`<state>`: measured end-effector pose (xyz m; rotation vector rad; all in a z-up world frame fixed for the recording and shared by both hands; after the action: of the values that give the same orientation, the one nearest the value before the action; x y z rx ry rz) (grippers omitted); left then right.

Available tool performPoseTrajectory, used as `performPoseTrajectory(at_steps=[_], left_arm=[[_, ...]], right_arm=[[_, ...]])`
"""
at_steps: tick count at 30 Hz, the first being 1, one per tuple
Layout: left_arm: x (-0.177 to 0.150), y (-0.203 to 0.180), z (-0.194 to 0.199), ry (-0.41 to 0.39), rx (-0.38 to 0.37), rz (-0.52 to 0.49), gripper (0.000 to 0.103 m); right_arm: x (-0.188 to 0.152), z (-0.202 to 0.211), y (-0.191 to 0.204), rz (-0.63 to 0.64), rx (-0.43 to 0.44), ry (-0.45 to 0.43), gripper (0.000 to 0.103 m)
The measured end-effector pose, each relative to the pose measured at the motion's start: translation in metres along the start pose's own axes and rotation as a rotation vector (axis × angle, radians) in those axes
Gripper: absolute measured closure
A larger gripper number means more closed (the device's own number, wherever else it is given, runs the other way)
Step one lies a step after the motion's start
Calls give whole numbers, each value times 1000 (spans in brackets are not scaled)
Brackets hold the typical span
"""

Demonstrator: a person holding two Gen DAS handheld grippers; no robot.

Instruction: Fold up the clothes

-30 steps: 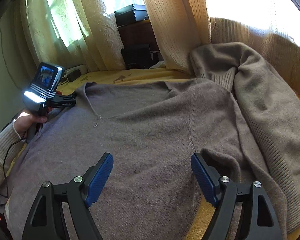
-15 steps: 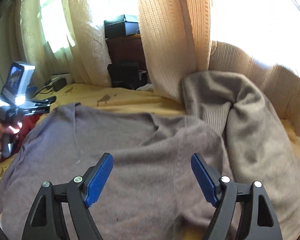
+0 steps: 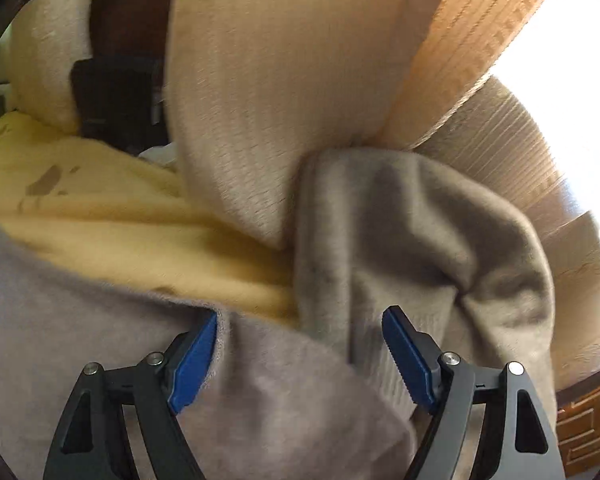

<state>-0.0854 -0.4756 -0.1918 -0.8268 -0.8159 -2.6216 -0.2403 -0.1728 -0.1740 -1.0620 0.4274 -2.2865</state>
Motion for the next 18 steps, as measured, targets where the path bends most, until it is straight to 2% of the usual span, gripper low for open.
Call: performPoseTrajectory(at_steps=[2, 4, 10, 15, 18], left_arm=[[5, 1, -5, 1, -2, 2, 5], [7, 1, -8, 6, -11, 7, 4], [9, 2, -13, 32, -54, 30, 4], [-5, 15, 11, 45, -167, 107, 4], [-14, 29, 47, 3, -226, 137, 4]], right_arm=[[6, -11, -3, -61, 42, 24, 21], [8, -19, -2, -80, 46, 29, 21], [6, -15, 3, -51, 50, 5, 19], [-13, 34, -18, -38, 119, -66, 19], [-41, 81, -27, -53, 241, -119, 19]])
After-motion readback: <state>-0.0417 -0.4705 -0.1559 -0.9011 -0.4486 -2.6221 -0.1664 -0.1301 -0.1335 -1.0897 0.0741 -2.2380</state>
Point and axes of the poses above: each gripper's, at about its wrist camera, not at the fingertips, and z roughly against the way its jaws point, y to its left, x to its top, the point moved 10 cm from there along -z, roughly the way its jaws point, and after that the axes turned 12 degrees about -x, right-handed, at the moved point
